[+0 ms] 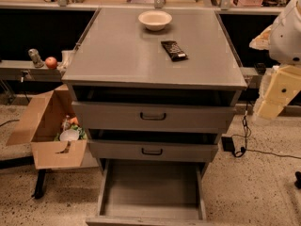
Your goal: Place rxbar chocolate into bottom drawer
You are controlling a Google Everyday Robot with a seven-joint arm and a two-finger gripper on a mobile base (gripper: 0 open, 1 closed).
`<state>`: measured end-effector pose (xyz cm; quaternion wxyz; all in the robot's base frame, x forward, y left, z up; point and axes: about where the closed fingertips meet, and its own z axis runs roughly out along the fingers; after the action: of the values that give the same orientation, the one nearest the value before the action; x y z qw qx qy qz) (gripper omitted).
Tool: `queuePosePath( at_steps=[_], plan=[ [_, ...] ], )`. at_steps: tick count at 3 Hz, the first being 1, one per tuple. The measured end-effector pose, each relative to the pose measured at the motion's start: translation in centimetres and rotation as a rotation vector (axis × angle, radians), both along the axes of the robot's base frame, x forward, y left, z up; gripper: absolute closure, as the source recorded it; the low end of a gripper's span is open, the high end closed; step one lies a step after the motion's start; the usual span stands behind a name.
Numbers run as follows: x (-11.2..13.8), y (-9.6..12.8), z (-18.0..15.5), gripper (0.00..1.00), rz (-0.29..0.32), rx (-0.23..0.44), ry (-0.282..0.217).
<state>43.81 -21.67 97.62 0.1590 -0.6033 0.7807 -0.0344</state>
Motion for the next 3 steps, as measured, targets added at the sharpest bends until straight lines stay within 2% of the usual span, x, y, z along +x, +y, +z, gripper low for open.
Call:
queuePosePath(
  at_steps=[1, 2, 3],
  plan=[
    [0.3, -0.1, 0.0, 0.0, -0.005, 0.011, -0.005],
    [2.6, -0.9, -0.1, 0.0, -0.047, 0.108, -0.04],
    [9.9, -3.1, -0.6, 0.0, -0.14, 0.272, -0.103]
  ],
)
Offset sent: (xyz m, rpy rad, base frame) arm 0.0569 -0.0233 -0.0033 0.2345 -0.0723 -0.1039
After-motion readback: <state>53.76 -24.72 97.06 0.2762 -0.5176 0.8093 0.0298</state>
